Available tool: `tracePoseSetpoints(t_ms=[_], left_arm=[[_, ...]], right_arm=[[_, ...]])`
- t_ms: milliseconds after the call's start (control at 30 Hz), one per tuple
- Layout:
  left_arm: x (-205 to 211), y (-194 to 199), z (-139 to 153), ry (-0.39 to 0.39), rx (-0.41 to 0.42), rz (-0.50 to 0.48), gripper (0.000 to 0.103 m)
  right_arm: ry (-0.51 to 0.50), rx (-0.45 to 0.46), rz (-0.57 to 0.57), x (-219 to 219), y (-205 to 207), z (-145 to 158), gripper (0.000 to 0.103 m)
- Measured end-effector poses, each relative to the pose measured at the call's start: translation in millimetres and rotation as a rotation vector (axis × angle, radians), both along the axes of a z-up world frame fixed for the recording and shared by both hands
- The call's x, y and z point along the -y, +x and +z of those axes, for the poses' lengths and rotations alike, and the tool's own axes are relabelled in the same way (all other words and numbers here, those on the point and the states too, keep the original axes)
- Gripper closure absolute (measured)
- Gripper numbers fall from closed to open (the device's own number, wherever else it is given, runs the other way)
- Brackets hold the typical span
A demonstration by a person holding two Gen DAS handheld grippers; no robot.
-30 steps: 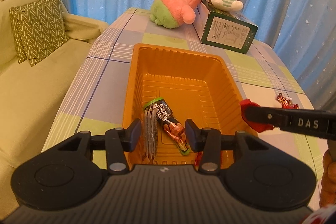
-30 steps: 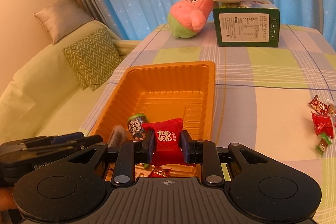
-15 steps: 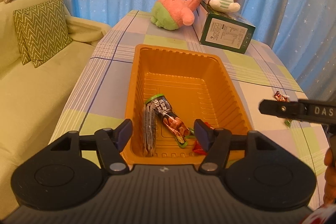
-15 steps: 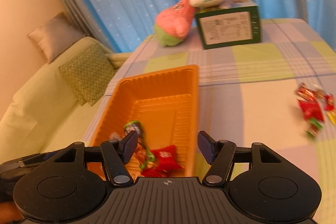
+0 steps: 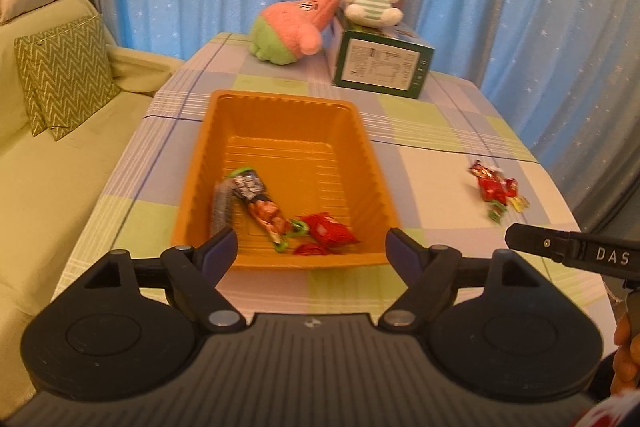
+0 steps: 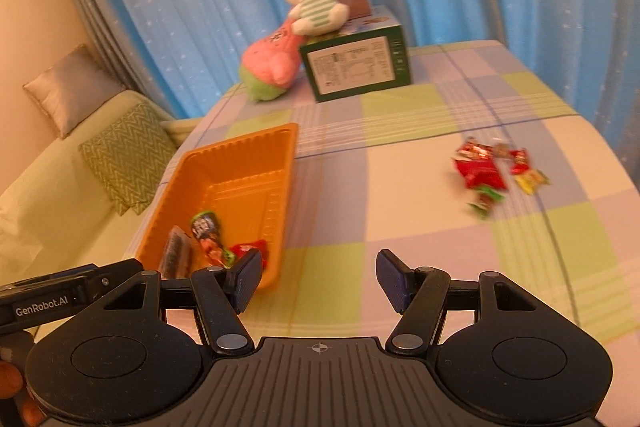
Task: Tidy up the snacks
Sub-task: 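Release both packets into the tray and move both grippers back toward the remaining candies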
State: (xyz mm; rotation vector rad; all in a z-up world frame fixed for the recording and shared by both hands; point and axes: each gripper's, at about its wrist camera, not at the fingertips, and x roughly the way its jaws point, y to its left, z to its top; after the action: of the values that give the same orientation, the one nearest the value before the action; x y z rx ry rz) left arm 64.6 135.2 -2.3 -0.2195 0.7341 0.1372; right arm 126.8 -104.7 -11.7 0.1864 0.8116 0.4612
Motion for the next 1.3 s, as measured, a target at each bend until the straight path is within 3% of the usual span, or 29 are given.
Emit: tracePoseSetpoints(t_ms=[567, 1300], left_arm=[[66, -5, 13, 0.024, 0.021, -0.122, 0.02], [130, 37, -1, -0.001, 0.004, -0.273, 0.02]], right_arm=[[-0.005, 0.034, -0.107, 69, -31, 14, 0.04], [-0.009, 0.003, -0.283, 142, -17, -4, 0.04]])
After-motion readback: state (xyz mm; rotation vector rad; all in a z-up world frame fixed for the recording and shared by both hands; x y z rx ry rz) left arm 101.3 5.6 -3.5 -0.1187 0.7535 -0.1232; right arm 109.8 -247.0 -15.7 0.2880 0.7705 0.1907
